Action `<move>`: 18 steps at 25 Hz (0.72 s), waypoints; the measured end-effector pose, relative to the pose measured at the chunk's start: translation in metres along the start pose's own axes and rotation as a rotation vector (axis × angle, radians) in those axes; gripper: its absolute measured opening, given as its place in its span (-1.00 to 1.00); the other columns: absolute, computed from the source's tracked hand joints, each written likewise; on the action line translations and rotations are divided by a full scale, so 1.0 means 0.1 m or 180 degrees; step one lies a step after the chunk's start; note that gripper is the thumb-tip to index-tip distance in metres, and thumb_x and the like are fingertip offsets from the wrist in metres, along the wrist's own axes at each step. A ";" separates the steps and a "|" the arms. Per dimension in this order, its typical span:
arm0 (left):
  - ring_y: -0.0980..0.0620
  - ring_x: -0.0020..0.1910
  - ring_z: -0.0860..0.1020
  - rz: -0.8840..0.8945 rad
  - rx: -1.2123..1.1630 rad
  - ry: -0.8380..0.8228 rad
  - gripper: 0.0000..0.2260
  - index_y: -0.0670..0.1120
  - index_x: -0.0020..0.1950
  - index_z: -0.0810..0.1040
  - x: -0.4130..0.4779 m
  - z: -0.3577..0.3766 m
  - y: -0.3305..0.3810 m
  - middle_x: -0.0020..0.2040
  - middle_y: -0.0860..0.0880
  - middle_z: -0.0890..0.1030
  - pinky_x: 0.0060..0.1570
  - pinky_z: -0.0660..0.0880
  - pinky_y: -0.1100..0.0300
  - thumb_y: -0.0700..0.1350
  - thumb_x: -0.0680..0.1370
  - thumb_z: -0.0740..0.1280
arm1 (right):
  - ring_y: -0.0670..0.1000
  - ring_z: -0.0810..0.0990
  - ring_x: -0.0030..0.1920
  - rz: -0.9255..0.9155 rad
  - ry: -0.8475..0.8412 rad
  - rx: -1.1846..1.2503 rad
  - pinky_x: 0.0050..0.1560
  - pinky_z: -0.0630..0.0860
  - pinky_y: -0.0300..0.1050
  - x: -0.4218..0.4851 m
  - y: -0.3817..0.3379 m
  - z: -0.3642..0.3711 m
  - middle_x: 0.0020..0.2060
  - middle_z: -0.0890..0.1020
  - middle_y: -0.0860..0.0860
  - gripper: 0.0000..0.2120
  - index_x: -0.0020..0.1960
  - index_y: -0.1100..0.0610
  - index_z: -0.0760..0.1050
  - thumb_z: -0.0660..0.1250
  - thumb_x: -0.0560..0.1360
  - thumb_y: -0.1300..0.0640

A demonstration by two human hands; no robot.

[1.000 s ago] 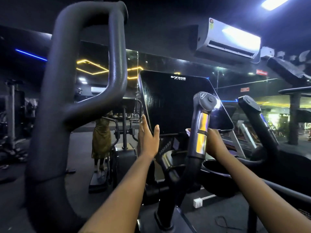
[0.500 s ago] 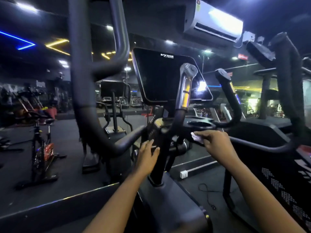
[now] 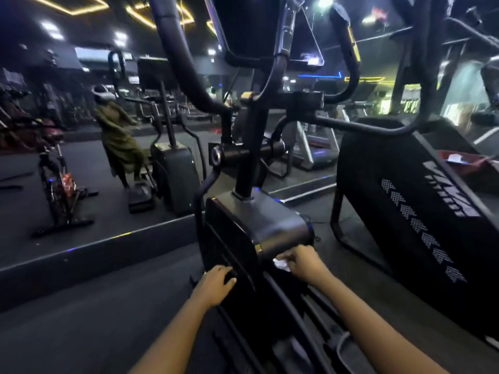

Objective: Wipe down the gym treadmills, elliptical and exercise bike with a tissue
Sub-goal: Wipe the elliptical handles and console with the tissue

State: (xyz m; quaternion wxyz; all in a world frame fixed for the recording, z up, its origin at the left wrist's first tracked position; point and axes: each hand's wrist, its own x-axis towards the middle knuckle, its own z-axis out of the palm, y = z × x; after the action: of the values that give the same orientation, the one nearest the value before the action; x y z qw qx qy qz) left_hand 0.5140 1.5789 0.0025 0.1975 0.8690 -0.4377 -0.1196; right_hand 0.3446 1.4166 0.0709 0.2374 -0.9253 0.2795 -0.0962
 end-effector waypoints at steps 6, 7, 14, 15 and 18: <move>-0.03 0.44 0.28 0.0174 0.0152 -0.0777 -0.51 -0.10 0.53 0.18 -0.67 0.79 0.15 0.49 -0.09 0.26 0.42 0.19 0.13 0.06 0.65 0.11 | 0.07 0.59 0.11 0.0638 0.0013 0.0215 0.14 0.44 -0.19 -1.04 0.47 0.43 0.04 0.66 0.13 -0.78 0.09 0.16 0.64 0.32 0.48 0.20; -0.03 0.43 0.28 0.0241 0.0186 -0.0922 -0.51 -0.10 0.54 0.17 -0.75 0.92 0.23 0.50 -0.09 0.25 0.41 0.20 0.14 0.06 0.65 0.11 | 0.06 0.59 0.12 0.0774 0.0006 0.0256 0.13 0.44 -0.20 -1.22 0.57 0.48 0.05 0.65 0.13 -0.77 0.09 0.15 0.64 0.31 0.47 0.20; -0.01 0.43 0.30 0.1312 0.0303 -0.1716 -0.53 -0.11 0.51 0.22 -1.38 2.00 1.32 0.48 -0.08 0.29 0.38 0.21 0.20 0.00 0.64 0.17 | 0.05 0.60 0.09 0.2086 0.0324 0.0390 -0.07 0.41 -0.19 -2.99 1.41 0.61 0.00 0.66 0.17 -0.78 0.08 0.08 0.64 0.37 0.49 0.03; -0.02 0.43 0.30 0.1504 0.0378 -0.1838 -0.54 -0.11 0.51 0.23 -1.52 2.14 1.55 0.47 -0.09 0.30 0.38 0.21 0.19 -0.01 0.63 0.18 | 0.06 0.61 0.08 0.2307 0.0430 0.0460 -0.07 0.44 -0.20 -3.34 1.51 0.59 0.00 0.66 0.14 -0.80 0.07 0.07 0.65 0.37 0.48 0.06; -0.03 0.43 0.30 0.2095 0.0611 -0.2064 -0.53 -0.10 0.51 0.23 -1.98 2.55 2.22 0.48 -0.08 0.29 0.38 0.22 0.16 0.02 0.63 0.18 | 0.12 0.59 0.09 0.2839 0.0755 0.0564 0.05 0.49 -0.14 -4.46 1.69 0.49 0.04 0.65 0.13 -0.75 0.11 0.05 0.63 0.30 0.47 0.10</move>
State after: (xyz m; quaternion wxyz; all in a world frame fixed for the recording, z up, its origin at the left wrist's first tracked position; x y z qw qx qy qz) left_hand 0.1416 1.5584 -0.1190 -0.0032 0.6162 -0.7381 -0.2748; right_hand -0.0875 1.5631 -0.0751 0.3001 -0.6737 0.6657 -0.1133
